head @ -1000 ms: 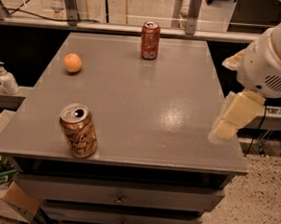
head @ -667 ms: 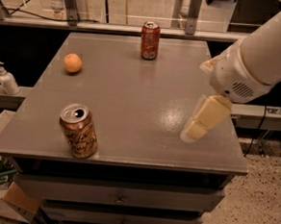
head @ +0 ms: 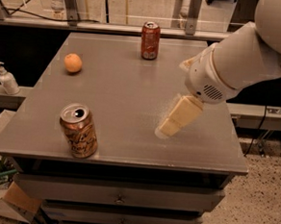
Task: Move orange near orange can
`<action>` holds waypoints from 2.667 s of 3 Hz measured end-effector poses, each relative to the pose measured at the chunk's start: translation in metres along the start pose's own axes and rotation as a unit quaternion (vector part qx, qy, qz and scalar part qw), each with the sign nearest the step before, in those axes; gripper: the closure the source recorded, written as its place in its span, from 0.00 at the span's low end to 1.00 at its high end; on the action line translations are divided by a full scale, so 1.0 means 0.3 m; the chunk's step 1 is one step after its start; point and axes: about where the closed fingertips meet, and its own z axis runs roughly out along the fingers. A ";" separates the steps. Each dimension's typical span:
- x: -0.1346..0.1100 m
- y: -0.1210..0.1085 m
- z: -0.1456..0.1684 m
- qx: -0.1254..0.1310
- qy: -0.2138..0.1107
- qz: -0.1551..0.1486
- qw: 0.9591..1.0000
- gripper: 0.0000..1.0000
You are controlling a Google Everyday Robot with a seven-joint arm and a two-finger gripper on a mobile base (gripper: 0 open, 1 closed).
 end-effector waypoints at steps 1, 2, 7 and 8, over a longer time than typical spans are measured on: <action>-0.028 -0.028 0.034 0.016 -0.022 0.011 1.000 0.00; -0.133 -0.086 0.154 0.032 -0.078 0.021 0.996 0.00; -0.803 -0.219 0.792 -0.080 -0.219 0.082 0.969 0.00; -0.826 -0.244 0.887 -0.083 -0.212 0.116 0.967 0.00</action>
Offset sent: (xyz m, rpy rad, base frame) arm 0.0955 0.0955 -0.0221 0.2931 -0.1491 -0.0400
